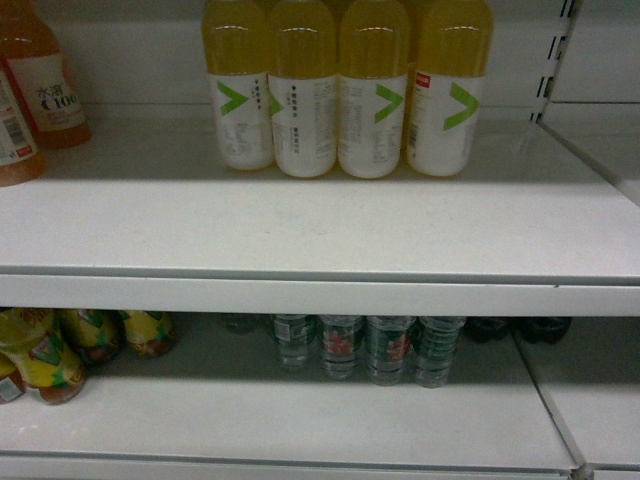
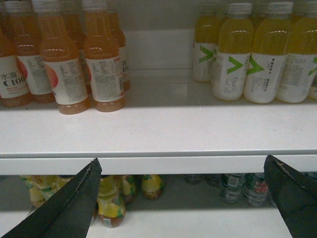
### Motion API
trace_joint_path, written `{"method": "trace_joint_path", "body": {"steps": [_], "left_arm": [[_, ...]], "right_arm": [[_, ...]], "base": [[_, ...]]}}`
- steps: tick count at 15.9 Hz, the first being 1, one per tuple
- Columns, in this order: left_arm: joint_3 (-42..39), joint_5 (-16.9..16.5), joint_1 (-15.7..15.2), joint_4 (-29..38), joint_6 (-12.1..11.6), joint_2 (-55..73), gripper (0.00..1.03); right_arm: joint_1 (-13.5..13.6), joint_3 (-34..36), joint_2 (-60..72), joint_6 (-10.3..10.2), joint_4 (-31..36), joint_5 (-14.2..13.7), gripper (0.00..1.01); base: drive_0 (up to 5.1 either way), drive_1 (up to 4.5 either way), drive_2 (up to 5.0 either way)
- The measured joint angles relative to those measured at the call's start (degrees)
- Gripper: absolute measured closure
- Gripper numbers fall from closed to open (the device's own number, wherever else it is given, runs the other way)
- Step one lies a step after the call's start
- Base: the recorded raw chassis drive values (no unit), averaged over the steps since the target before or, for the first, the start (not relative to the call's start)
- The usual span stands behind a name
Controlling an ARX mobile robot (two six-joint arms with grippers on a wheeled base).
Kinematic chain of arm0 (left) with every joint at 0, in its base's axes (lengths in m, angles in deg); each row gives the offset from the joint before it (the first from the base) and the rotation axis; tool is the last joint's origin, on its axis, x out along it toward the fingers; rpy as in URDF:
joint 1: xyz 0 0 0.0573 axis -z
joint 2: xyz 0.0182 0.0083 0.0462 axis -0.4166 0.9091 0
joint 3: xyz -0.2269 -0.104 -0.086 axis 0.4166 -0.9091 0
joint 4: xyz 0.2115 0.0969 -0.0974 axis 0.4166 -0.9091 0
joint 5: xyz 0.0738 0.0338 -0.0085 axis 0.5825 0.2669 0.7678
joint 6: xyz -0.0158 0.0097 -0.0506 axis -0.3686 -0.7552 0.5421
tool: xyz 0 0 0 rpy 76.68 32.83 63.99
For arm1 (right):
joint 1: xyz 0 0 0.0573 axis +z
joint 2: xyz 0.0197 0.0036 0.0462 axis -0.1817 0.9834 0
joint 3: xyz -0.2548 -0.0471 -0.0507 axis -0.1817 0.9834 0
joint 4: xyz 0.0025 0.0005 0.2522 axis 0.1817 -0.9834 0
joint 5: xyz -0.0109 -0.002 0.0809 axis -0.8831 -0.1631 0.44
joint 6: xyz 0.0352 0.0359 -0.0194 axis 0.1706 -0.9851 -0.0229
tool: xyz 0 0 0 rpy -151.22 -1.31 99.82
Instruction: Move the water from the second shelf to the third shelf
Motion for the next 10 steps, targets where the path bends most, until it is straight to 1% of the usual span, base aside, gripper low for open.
{"method": "trace_joint_path", "body": {"steps": [10], "left_arm": [[0.0,0.04,0.0,0.07,0.0,0.0,0.05]], "right_arm": [[0.0,0.02,0.0,0.0,-0.09,0.07,0.66]], "base": [[-4.9,2.53,2.5]]}}
